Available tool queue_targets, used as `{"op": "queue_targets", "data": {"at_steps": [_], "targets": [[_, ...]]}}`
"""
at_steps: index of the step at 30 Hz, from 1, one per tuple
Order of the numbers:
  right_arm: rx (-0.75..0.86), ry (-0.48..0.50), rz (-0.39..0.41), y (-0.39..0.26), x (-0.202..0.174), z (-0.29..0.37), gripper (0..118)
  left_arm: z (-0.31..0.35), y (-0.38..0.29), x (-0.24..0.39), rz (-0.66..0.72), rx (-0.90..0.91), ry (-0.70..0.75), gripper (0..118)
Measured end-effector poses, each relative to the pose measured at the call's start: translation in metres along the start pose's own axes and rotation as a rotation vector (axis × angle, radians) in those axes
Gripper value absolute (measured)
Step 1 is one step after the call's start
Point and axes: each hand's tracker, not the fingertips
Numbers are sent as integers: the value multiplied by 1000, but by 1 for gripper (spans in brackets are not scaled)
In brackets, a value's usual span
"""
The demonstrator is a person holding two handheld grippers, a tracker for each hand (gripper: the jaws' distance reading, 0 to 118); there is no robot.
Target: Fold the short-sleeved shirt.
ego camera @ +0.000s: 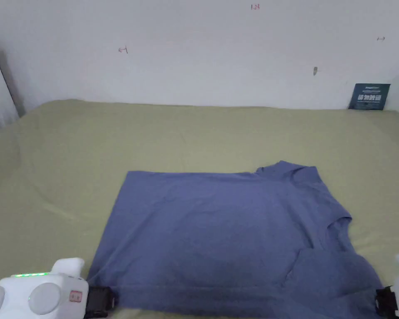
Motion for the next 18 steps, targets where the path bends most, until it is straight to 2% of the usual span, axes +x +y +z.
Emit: {"op": "queue_targets", "data": {"at_steps": [1,2,3,4,5,6,7,8,10,13,14,15,16,18], "targets": [[1,0,0,0,2,-1,0,0,-3,-1,0,28,31,64],[-2,-3,1,1,4,-3,0,4,-7,-3,-16,81,99,57],[-10,-22,-3,2,7,-6,4,18,-12,4,-14,100,20,36],[-12,-42,-15,0,9,-8,17,23,-14,3,-10,113,-4,8],[-15,-54,-20,0,12,-11,42,25,-14,1,-3,122,-53,7],[-29,-62,-15,0,15,-16,88,27,-15,1,18,131,-71,7],[-59,-67,-7,0,17,-21,109,32,-15,3,24,124,-62,7],[-70,-66,-3,-2,18,-26,112,33,-15,6,20,116,-55,7],[-63,-56,4,-5,19,-31,103,36,-17,10,-1,117,-43,7],[-98,-56,5,-7,14,-45,102,41,-18,16,-6,117,-36,7],[-103,-57,10,-8,14,-50,93,41,-19,17,-2,116,-36,7],[-108,-62,20,-9,13,-54,51,42,-17,17,1,115,-39,7],[-114,-63,32,-10,11,-56,1,42,-17,17,1,113,-39,7],[-117,-7,44,-11,10,-52,2,44,-19,18,-2,107,-41,7]]}}
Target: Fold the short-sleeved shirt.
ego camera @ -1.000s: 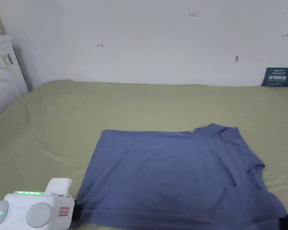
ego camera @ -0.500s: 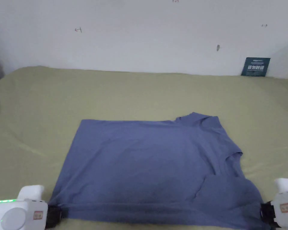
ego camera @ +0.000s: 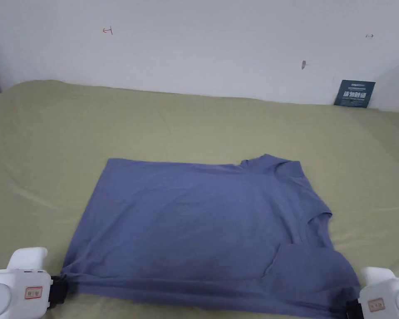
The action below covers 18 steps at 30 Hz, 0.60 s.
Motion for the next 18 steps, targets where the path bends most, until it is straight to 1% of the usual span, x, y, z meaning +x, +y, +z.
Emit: {"op": "queue_targets", "data": {"at_steps": [1,2,3,5,9,13,18], "targets": [[22,-34,-11,-2,-4,4,2,-1,2,-2,1,-1,-2,7],[25,-48,1,-1,-7,6,2,-1,2,-2,-2,2,0,7],[31,-38,25,0,-9,9,2,0,2,-2,-4,4,0,7],[62,-68,49,3,-11,19,2,2,5,-3,-2,5,-1,7],[148,-56,49,12,-8,37,2,13,13,-2,-4,15,-14,7],[199,-56,66,43,-12,53,2,18,40,-2,-14,15,-26,7],[199,-68,106,102,-15,45,2,10,88,-2,-5,7,-37,7]]}}
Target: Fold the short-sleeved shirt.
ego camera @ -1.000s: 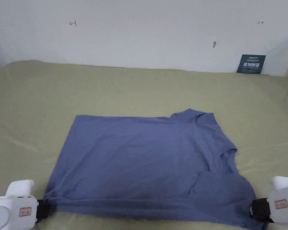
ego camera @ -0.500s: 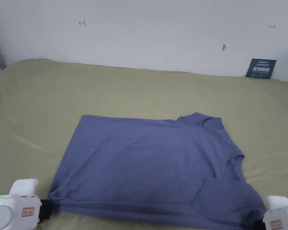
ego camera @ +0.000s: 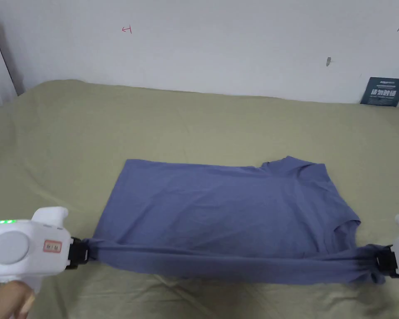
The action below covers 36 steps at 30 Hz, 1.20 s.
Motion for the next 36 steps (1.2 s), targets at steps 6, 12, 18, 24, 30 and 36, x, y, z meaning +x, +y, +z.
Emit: {"op": "queue_targets", "data": {"at_steps": [6,12,18,24,30,36], "targets": [[-21,-18,44,63,-5,-41,2,-40,57,2,-5,-67,33,7],[-99,-47,23,81,-11,-86,2,-86,93,15,-47,-137,78,7],[-86,1,-146,68,5,-114,8,-113,98,9,43,-151,126,72],[86,34,-146,61,19,-64,96,-70,92,-3,83,-52,93,87],[61,14,-45,31,8,-11,83,-19,48,21,-45,11,95,76],[-33,-35,49,-33,-8,-13,0,-15,-18,25,-74,63,69,0]]}}
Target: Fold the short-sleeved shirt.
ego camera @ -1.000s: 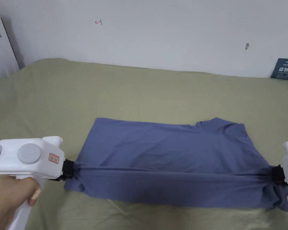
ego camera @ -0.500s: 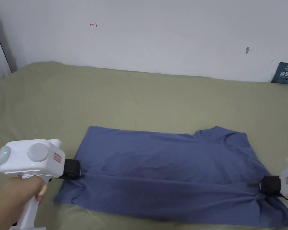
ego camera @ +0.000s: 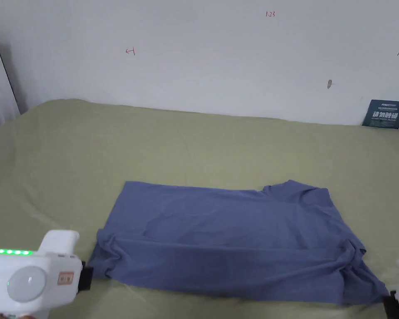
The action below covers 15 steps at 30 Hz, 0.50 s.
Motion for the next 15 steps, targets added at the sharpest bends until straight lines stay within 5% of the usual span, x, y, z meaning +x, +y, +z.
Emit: {"op": "queue_targets", "data": {"at_steps": [5,11,12,14,15], "targets": [[-47,70,-75,-26,-1,-9,0,-9,-29,-5,31,-71,-38,0],[-38,61,-43,-11,-4,-13,0,-27,-1,-22,49,-53,-39,2],[-35,63,-42,-11,-5,-12,0,-31,7,-22,51,-47,-35,23],[-38,60,-38,-3,-7,-17,0,-46,23,-22,54,-51,-3,95],[-37,59,-37,1,-8,-20,0,-58,27,-22,54,-67,6,116]]}}
